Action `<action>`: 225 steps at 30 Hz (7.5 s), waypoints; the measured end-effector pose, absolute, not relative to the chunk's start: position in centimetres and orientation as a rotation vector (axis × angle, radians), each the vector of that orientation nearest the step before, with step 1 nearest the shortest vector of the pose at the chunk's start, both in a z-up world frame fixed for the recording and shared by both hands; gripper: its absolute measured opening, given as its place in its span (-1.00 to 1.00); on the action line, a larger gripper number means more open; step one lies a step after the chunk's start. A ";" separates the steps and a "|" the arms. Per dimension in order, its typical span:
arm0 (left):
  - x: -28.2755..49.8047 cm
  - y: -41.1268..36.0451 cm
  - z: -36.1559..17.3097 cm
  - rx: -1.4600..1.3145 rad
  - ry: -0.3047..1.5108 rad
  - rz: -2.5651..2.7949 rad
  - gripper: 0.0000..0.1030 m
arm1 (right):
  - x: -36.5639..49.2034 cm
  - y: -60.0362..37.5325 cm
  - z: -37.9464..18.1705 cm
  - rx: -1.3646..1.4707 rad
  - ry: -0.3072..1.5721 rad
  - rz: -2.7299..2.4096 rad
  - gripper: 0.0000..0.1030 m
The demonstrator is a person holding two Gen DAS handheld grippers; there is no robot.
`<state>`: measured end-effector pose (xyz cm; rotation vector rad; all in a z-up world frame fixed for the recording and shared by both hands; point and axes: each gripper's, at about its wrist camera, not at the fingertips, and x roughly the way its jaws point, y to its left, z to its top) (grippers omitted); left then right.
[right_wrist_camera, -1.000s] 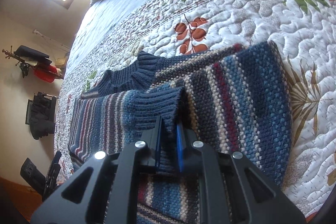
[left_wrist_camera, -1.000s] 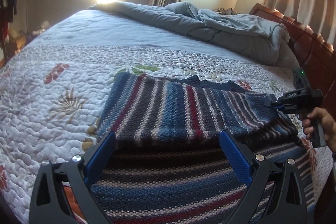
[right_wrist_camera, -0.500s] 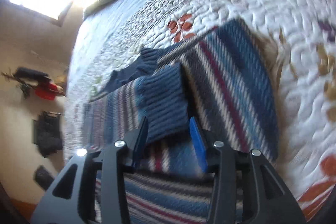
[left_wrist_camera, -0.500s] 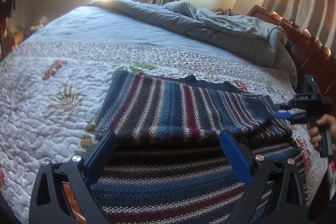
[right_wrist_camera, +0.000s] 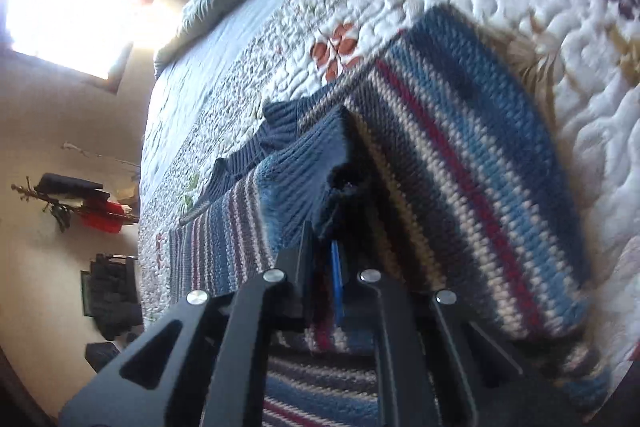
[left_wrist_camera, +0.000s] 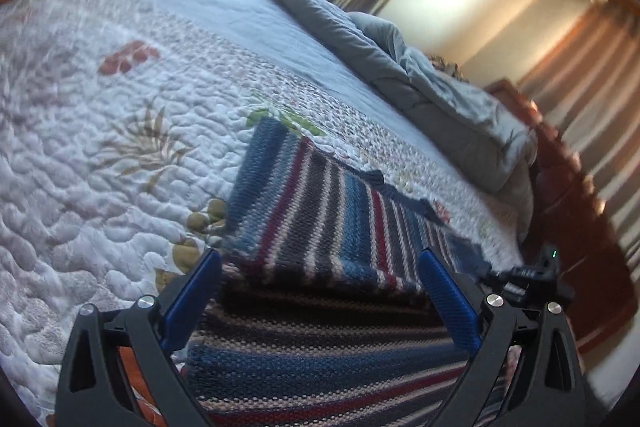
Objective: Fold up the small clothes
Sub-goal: 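Lower the cuff onto the folded sleeve and open the right tool, then grasp the ribbed sweater hem with both tools, then lift the hem with both tools and fold it toward the collar, then carry the hem over to the collar and lay it down with both tools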
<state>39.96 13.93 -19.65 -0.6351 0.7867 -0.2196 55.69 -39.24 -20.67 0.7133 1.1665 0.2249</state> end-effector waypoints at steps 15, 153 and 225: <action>40.3 8.8 -20.2 -0.450 0.834 -0.266 0.92 | 59.5 -37.6 -18.1 0.492 1.064 0.221 -0.63; 51.5 9.7 -19.0 -0.771 1.279 -0.343 -0.82 | 58.4 -43.5 -15.7 0.595 1.245 0.350 -0.84; 59.6 8.5 -11.5 -0.306 1.021 -0.419 -0.84 | 65.9 -41.7 -9.5 0.273 1.078 0.450 -0.82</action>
